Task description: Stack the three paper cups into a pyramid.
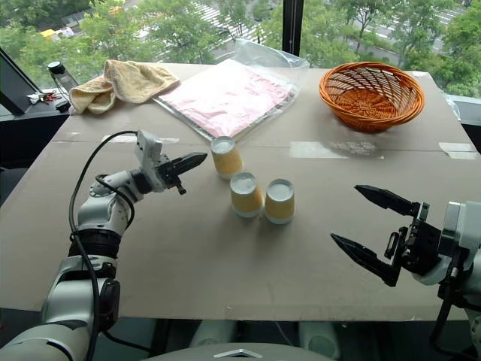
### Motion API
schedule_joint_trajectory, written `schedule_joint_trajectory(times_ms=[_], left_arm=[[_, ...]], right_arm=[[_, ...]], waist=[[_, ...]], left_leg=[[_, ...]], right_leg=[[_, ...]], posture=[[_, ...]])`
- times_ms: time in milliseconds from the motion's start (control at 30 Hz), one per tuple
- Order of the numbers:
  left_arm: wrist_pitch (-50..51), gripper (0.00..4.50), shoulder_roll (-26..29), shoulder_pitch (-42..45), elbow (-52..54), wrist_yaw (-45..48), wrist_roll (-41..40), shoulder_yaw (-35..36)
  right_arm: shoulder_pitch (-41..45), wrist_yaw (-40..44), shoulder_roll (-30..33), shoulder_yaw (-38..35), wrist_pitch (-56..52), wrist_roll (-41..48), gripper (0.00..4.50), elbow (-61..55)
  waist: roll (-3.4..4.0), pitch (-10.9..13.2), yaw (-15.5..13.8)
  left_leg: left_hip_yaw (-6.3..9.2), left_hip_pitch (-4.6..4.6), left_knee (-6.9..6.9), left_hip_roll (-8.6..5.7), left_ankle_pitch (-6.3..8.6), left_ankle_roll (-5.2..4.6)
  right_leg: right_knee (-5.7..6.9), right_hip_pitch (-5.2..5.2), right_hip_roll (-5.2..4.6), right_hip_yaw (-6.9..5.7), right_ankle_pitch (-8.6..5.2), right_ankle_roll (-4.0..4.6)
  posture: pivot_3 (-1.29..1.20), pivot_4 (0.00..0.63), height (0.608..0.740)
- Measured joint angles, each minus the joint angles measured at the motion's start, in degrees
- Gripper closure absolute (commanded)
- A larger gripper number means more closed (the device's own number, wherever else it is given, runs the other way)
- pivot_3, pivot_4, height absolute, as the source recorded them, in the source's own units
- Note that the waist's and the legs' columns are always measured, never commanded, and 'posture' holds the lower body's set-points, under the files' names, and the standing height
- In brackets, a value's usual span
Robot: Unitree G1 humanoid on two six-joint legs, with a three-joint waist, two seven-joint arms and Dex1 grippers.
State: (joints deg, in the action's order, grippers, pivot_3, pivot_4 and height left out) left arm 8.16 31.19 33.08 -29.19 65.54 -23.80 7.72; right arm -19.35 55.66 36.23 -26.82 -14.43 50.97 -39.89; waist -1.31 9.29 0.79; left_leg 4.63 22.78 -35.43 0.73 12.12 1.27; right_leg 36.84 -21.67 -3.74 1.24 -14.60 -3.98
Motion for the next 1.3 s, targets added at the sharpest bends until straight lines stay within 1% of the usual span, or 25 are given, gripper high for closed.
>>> schedule_joint_trajectory(times_ms=[33,133,167,200,233,300,333,467,600,800,867,967,1000,1033,1067,1200,1300], left_arm=[[0.16,3.61,0.15,-0.25,0.88,0.42,0.0,0.0],[0.84,2.29,0.17,-0.38,1.96,0.33,0.0,0.0],[1.39,1.73,0.16,-0.37,1.98,0.02,0.02,0.0],[1.74,1.42,0.11,-0.36,1.98,-0.37,0.04,-0.02],[1.91,0.83,0.1,-0.32,1.98,-0.62,0.07,-0.03],[2.2,0.17,0.0,0.04,1.97,-1.04,0.19,-0.09],[2.24,0.03,-0.04,0.38,1.96,-1.24,0.37,-0.32],[2.71,0.03,-0.85,2.0,1.63,-3.22,1.73,-1.1],[2.7,0.03,-1.67,2.93,1.05,-3.24,2.54,-2.34],[0.61,0.03,-3.37,5.87,-3.83,-3.4,4.81,-3.85],[-1.13,0.03,-4.49,8.42,-7.95,-4.19,6.32,-4.15],[-2.92,0.83,-5.65,10.59,-12.21,-4.5,7.43,-4.55],[-3.62,1.19,-6.09,11.23,-13.5,-4.45,7.93,-4.91],[-4.68,1.78,-6.65,11.95,-14.95,-4.44,8.13,-4.93],[-5.73,2.04,-6.89,12.51,-16.02,-4.44,8.32,-4.92],[-7.32,2.04,-7.24,13.64,-18.63,-3.71,8.37,-4.53],[-5.24,2.04,-7.31,13.91,-18.57,-1.47,6.21,-3.03]], right_arm=[[0.05,-0.05,-0.06,0.02,0.11,-0.12,0.0,0.0],[0.41,-0.58,-0.33,0.32,0.16,-0.32,0.0,0.0],[0.66,-0.91,-0.4,0.74,0.16,-0.38,0.0,-0.01],[0.72,-1.12,-0.5,1.17,0.16,-0.41,0.0,-0.01],[0.74,-1.25,-0.51,1.2,0.16,-0.42,0.0,-0.01],[1.0,-1.83,-0.5,1.2,0.15,-0.42,0.0,-0.03],[1.13,-2.28,-0.5,1.2,0.14,-0.4,0.0,-0.09],[1.04,-3.57,-0.49,1.19,0.01,-0.23,0.0,-0.9],[0.75,-4.15,-0.49,1.18,-0.19,-0.23,0.0,-1.83],[-0.29,-4.95,-0.47,0.99,-0.27,-0.25,0.0,-2.17],[-1.18,-5.05,-0.48,0.84,-0.21,-0.31,0.0,-2.65],[-2.09,-5.1,-0.51,0.8,-0.03,-0.43,0.0,-3.11],[-2.39,-5.12,-0.55,0.78,0.1,-0.48,0.0,-3.11],[-2.79,-5.13,-0.6,0.65,0.27,-0.51,0.0,-3.13],[-2.98,-5.14,-0.63,0.45,0.39,-0.54,0.0,-3.14],[-4.38,-5.14,-0.77,-0.93,1.18,-0.54,0.0,-3.26],[-5.15,-5.13,-1.18,-1.0,1.49,-0.51,0.0,-3.34]], waist=[[0.0,0.0,-0.01],[0.0,0.0,-0.1],[0.0,0.0,-0.08],[0.0,0.0,-0.07],[0.0,0.0,-0.07],[0.0,0.0,-0.08],[0.0,0.0,-0.11],[0.0,0.0,-0.11],[0.0,0.0,-0.07],[-0.01,0.0,-0.07],[-0.02,0.01,-0.23],[-0.03,0.01,-0.16],[-0.04,0.02,-0.13],[-0.05,0.02,-0.12],[-0.05,0.02,-0.11],[-0.05,0.02,-0.09],[-0.05,0.03,-0.04]], left_leg=[[0.0,0.0,0.0,0.0,0.0,0.0],[0.0,-0.01,-0.03,0.0,0.0,0.0],[0.01,-0.01,-0.03,0.0,0.0,0.0],[0.0,-0.01,-0.03,0.0,0.0,0.0],[0.0,-0.01,-0.03,0.0,0.0,0.0],[0.01,0.01,-0.03,0.0,0.0,0.0],[0.01,0.01,-0.03,-0.01,0.0,0.0],[0.01,0.0,-0.04,-0.01,0.0,0.0],[0.0,0.0,-0.04,-0.01,0.0,0.0],[0.0,0.01,-0.05,-0.01,0.0,0.0],[0.04,0.01,-0.06,-0.02,0.0,0.0],[0.03,0.04,-0.09,-0.03,0.0,0.0],[0.03,0.04,-0.09,-0.03,0.0,0.0],[0.03,0.04,-0.09,-0.03,0.0,0.0],[0.03,0.04,-0.09,-0.03,0.0,0.0],[0.04,0.03,-0.09,-0.03,0.0,0.0],[0.04,0.04,-0.09,-0.03,0.0,0.0]], right_leg=[[0.0,0.0,0.0,0.0,0.0,0.0],[0.02,0.01,0.0,0.0,0.0,0.0],[0.02,0.01,0.0,0.0,0.0,0.0],[0.02,0.01,0.0,0.0,0.0,0.0],[0.02,0.01,0.0,0.0,0.0,0.0],[0.01,0.01,0.0,0.0,0.0,0.0],[0.01,0.01,0.0,0.0,0.0,0.0],[0.02,0.01,0.0,0.0,0.0,-0.01],[0.02,0.01,0.0,0.0,0.0,-0.01],[0.02,0.01,0.01,0.0,0.0,-0.01],[0.02,0.02,0.01,-0.04,0.0,-0.01],[0.01,0.03,0.01,-0.03,0.0,-0.02],[0.01,0.02,0.01,-0.03,0.0,-0.02],[0.01,0.02,0.01,-0.03,0.0,-0.02],[0.01,0.02,0.01,-0.03,0.0,-0.02],[0.02,0.02,0.01,-0.04,0.0,-0.02],[0.03,0.02,0.01,-0.04,0.0,-0.02]], posture=[[0.0,0.15,0.74],[0.0,0.15,0.74],[0.0,0.15,0.74],[0.0,0.15,0.74],[0.0,0.15,0.74],[0.0,0.15,0.74],[0.0,0.15,0.74],[0.0,0.15,0.74],[0.0,0.15,0.74],[0.0,0.15,0.74],[0.0,0.15,0.74],[0.0,0.15,0.74],[0.0,0.15,0.74],[0.0,0.15,0.74],[0.0,0.15,0.74],[0.0,0.15,0.74],[0.0,0.15,0.74]])
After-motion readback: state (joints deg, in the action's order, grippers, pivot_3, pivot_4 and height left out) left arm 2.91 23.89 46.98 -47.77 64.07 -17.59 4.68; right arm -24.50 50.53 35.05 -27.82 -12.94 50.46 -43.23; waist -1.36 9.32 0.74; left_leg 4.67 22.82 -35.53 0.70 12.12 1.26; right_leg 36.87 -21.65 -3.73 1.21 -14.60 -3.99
